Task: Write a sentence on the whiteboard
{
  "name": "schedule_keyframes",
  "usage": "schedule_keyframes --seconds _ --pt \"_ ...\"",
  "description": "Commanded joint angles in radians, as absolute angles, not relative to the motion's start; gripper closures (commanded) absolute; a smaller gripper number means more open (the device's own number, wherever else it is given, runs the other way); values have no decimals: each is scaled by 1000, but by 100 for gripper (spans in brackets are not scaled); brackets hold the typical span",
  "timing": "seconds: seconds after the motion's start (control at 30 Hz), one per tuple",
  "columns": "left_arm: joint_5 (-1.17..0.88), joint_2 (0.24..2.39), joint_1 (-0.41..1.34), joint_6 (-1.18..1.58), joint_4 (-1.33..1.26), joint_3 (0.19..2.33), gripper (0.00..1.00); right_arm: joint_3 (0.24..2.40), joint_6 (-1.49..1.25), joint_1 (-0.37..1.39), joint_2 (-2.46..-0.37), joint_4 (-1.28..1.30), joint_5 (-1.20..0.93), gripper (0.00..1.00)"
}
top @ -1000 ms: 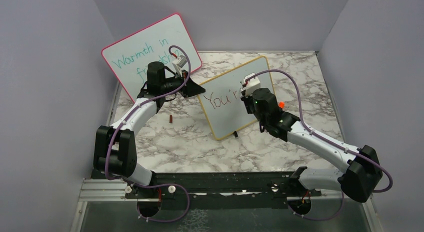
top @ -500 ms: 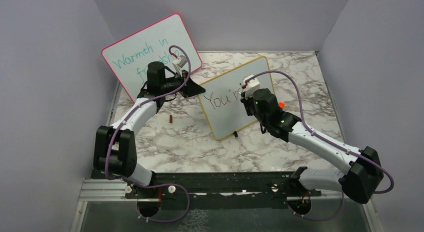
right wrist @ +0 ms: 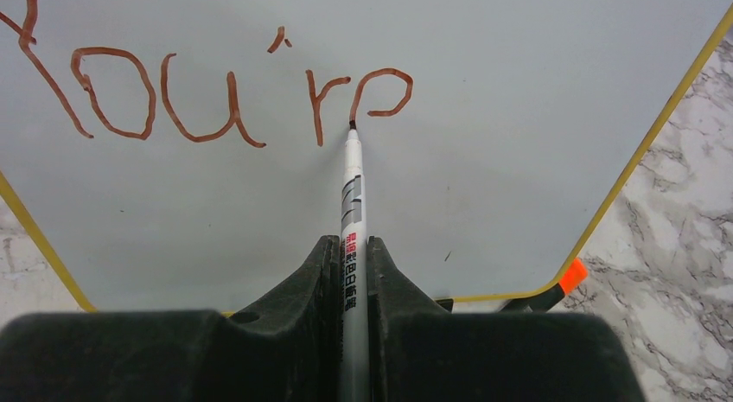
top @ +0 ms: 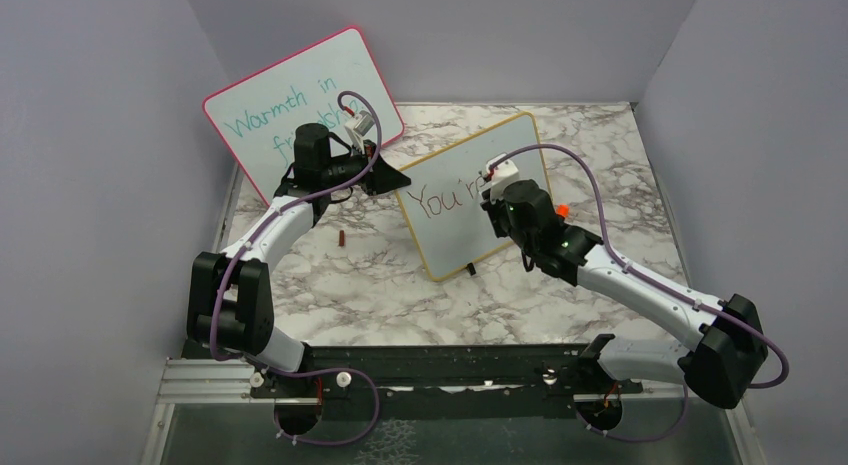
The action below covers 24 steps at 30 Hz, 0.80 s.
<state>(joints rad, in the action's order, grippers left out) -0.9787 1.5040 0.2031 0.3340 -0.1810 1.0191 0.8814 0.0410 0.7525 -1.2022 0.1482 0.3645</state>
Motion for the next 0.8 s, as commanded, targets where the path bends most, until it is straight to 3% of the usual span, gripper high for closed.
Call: schedule_keyframes --seconds 0.0,0.77 --pt "-989 1554 230 244 -58 988 100 855 22 753 -1196 194 399 99" --pt "-989 1555 230 238 -49 989 100 831 10 752 -1189 83 515 99"
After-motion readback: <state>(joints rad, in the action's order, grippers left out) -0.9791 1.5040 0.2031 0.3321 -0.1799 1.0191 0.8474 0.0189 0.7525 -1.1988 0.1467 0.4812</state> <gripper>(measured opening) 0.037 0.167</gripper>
